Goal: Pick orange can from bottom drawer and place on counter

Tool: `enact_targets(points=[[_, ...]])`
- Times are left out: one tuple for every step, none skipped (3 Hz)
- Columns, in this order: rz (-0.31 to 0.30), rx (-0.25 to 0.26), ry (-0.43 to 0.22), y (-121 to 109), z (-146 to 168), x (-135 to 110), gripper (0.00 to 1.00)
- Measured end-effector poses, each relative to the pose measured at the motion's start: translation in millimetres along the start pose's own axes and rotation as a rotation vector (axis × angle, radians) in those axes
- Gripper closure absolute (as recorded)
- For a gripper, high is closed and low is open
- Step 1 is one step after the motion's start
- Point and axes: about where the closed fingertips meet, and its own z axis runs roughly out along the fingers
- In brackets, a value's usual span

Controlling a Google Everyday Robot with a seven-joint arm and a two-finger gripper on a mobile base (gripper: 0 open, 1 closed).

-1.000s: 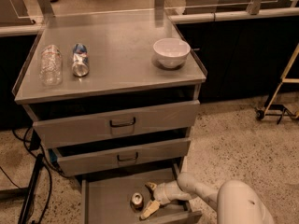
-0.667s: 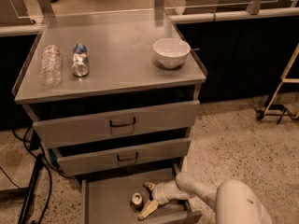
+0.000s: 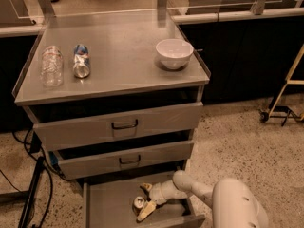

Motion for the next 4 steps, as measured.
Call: enact_targets(points=[[0.0,-0.001,0.0,0.0,0.3,-0.2,0.17],[0.0,-0.001,0.0,0.0,0.4,-0.2,0.41],[0.0,-0.001,0.0,0.1,0.4,-0.2,0.64],[0.0,-0.001,0.0,0.1,0.4,-0.2,0.87]])
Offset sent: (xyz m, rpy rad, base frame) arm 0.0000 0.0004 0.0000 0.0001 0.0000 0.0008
